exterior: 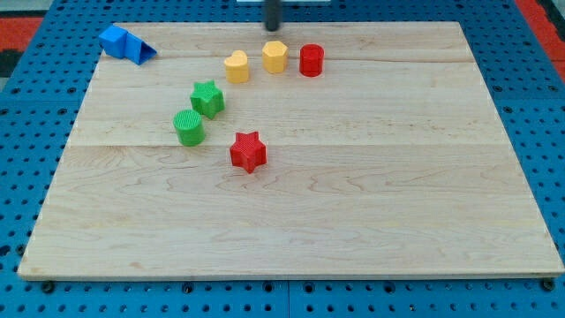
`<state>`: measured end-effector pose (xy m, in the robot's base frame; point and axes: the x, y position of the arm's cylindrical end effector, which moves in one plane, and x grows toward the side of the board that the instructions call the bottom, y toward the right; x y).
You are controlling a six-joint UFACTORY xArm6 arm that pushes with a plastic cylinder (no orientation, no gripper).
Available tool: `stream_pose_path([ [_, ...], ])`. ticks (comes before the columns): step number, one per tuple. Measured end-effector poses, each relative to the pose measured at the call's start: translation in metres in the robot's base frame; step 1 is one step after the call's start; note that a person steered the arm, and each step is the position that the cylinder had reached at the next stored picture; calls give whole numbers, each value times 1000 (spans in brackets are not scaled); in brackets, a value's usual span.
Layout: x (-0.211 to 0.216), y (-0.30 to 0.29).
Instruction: Move the blue cube to the left of the red star
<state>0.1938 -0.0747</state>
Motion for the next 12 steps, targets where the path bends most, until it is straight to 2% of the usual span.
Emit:
stream_pose_path([
  [1,-2,-174],
  [2,10,-229],
  [3,56,-205],
  [5,30,-196],
  [6,51,-148],
  [7,118,-147],
  [8,158,-153],
  [9,125,-204],
  [10,91,-174],
  [11,104,-123],
  [12,106,-112],
])
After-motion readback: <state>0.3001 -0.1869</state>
